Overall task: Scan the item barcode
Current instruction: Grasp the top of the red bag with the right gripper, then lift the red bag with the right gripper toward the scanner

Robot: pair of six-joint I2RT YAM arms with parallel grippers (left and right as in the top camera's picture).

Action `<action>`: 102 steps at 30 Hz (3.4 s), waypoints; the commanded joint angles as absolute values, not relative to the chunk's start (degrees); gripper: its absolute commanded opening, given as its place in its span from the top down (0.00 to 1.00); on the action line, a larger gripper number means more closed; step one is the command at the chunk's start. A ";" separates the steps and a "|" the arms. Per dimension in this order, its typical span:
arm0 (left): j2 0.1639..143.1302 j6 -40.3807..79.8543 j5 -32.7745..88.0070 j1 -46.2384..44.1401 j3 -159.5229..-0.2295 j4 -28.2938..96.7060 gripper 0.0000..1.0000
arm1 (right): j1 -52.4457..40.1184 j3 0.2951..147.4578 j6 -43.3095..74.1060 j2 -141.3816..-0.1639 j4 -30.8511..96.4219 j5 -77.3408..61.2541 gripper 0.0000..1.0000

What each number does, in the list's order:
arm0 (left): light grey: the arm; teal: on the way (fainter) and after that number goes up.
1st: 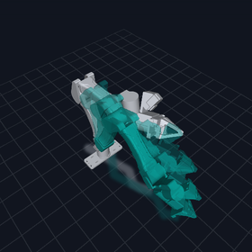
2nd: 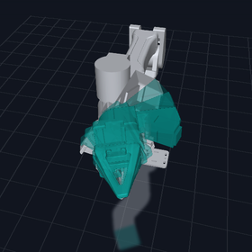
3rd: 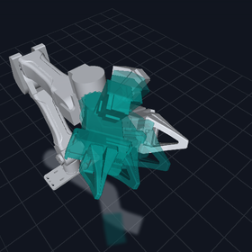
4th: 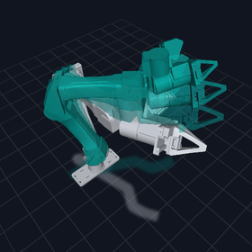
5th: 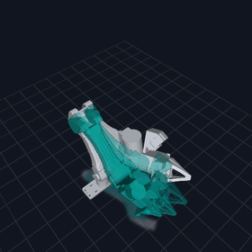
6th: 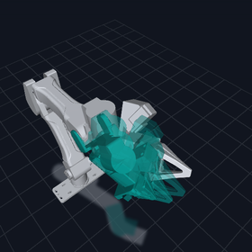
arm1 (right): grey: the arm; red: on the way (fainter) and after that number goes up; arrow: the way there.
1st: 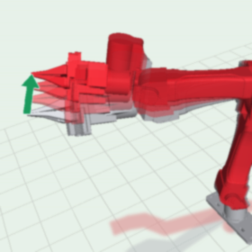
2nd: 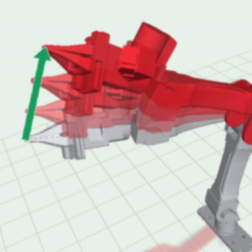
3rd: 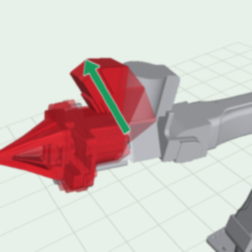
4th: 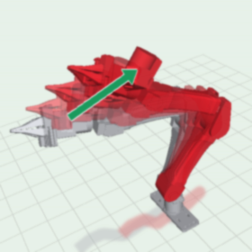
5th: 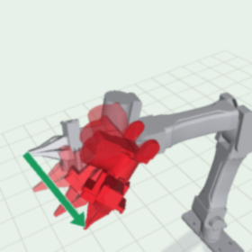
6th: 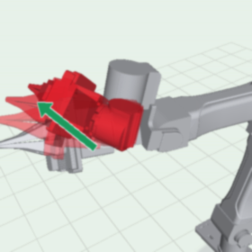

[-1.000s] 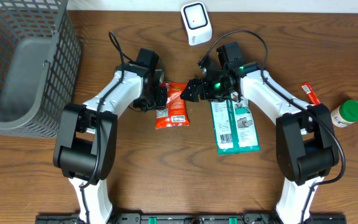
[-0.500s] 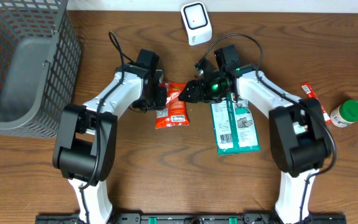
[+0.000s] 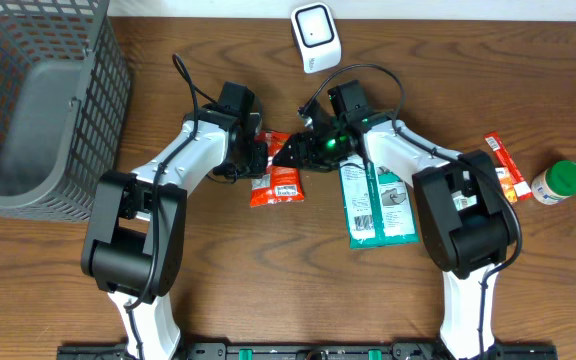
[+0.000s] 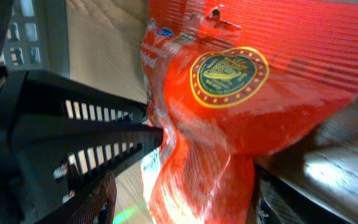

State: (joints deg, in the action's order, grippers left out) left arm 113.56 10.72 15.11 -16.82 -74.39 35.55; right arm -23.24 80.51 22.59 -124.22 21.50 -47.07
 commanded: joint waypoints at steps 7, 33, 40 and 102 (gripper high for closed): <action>116.86 11.00 10.85 -16.73 -71.46 35.66 0.70 | -23.73 79.81 26.33 -127.74 19.42 -48.14 0.43; 106.61 11.00 10.87 -16.53 -72.55 35.92 0.66 | -26.39 79.77 22.85 -127.00 18.15 -46.83 0.90; 93.06 11.09 10.87 -14.26 -72.55 36.38 0.62 | -25.82 79.79 16.99 -119.28 19.33 -44.01 0.99; 83.09 -5.34 83.13 -4.84 -72.53 29.82 0.48 | -18.85 79.79 39.05 -92.25 2.76 -64.23 0.99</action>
State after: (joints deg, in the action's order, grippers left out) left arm 82.81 -4.54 81.14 -4.71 -72.05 30.20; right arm -17.63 79.37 36.95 -93.47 3.18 -67.26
